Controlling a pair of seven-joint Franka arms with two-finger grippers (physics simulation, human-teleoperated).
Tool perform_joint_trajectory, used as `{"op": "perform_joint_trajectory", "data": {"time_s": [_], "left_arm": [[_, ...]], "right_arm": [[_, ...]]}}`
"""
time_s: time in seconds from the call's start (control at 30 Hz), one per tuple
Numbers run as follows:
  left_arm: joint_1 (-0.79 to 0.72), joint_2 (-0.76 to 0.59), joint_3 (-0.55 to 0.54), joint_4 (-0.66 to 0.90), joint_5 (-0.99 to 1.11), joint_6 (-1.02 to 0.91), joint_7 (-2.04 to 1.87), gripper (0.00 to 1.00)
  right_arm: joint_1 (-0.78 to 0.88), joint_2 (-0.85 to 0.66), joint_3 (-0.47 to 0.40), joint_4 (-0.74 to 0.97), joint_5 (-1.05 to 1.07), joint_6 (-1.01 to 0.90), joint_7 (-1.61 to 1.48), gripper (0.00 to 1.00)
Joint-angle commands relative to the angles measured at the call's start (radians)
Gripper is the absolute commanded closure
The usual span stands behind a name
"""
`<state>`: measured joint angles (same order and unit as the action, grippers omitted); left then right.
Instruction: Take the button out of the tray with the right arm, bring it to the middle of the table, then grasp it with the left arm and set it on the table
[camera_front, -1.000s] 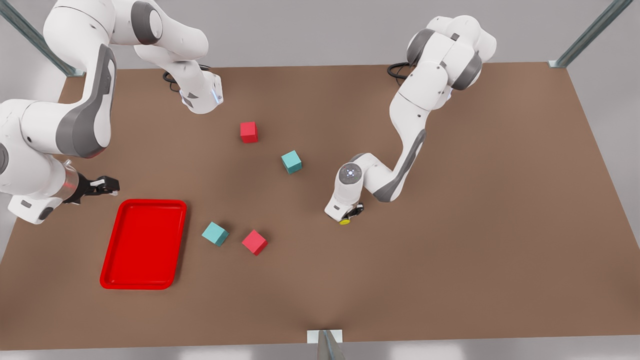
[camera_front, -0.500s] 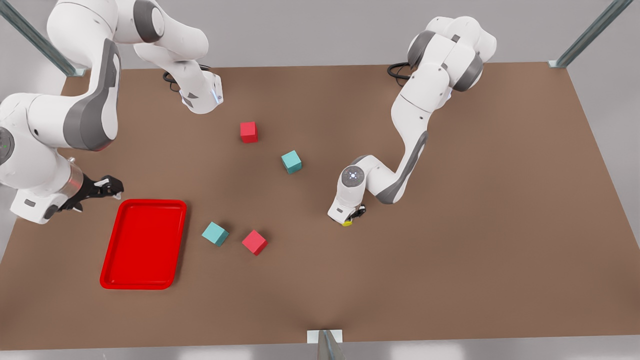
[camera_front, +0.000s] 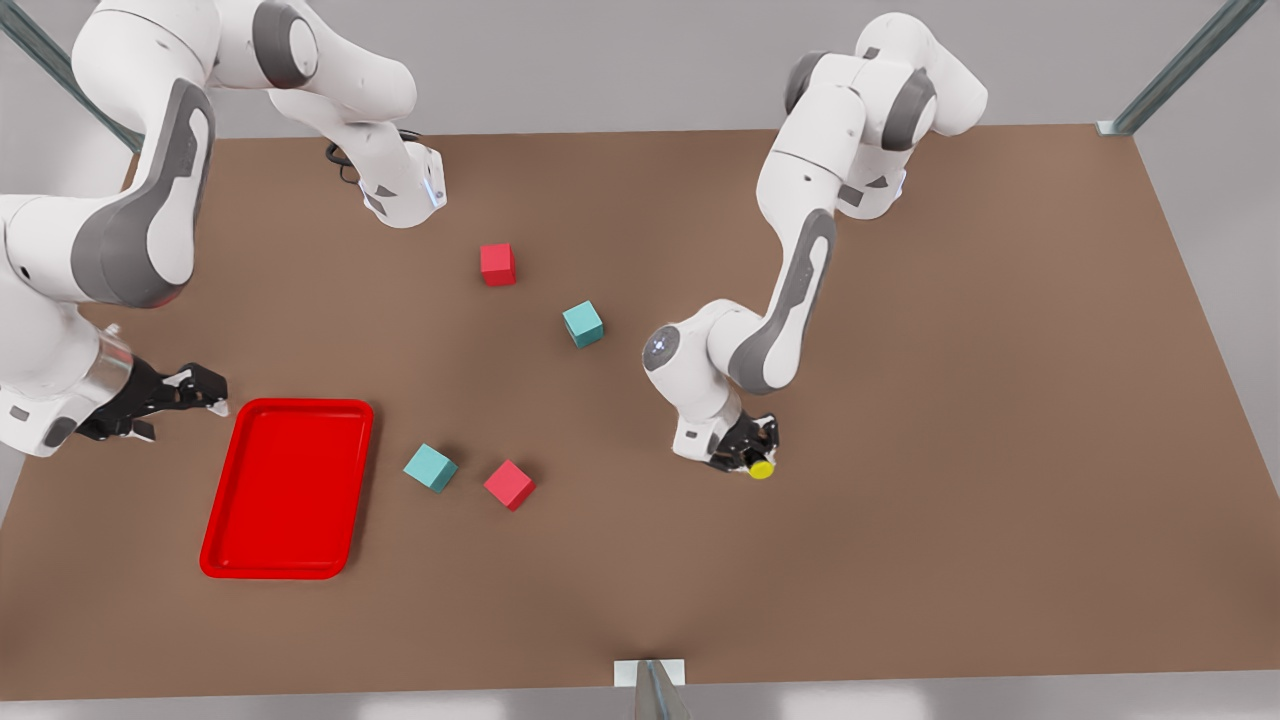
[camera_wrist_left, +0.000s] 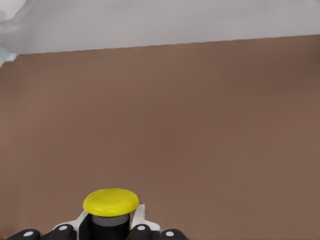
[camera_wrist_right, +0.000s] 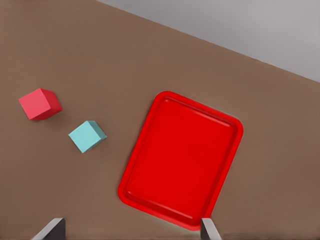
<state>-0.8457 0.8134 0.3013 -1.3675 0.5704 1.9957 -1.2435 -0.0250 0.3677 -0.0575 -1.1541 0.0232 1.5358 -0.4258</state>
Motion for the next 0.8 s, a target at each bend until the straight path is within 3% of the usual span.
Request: {"op": "perform_joint_trajectory", "data": {"time_s": [0.0, 0.07, 0.17, 0.27, 0.43, 0.77], "left_arm": [[0.01, 0.009, 0.004, 0.001, 0.199, -0.242, -1.081, 0.52], [0.01, 0.024, 0.004, 0.001, 0.342, -0.291, -1.3, 0.52], [0.019, 0.072, 0.002, 0.011, 0.47, -0.276, -1.475, 0.52], [0.023, 0.121, 0.002, 0.036, 0.546, -0.238, -1.56, 0.52], [0.039, 0.202, 0.002, 0.051, 0.629, -0.081, -1.561, 0.53], [0.077, 0.32, 0.001, 0.058, 0.842, -0.08, -1.596, 0.53]], "right_arm": [[-0.003, -0.001, 0.001, -0.001, 0.014, -0.003, -0.024, 0.0], [-0.003, 0.017, -0.001, -0.015, 0.007, -0.003, -0.017, 0.0], [-0.038, 0.017, -0.001, -0.012, -0.192, -0.074, -0.022, 0.0], [-0.049, 0.022, 0.002, -0.021, -0.151, -0.169, -0.016, 0.0], [-0.099, 0.02, 0.004, -0.072, -0.115, -0.094, -0.01, 0.0], [-0.087, 0.016, 0.007, -0.069, -0.123, -0.112, -0.017, 0.0]]}}
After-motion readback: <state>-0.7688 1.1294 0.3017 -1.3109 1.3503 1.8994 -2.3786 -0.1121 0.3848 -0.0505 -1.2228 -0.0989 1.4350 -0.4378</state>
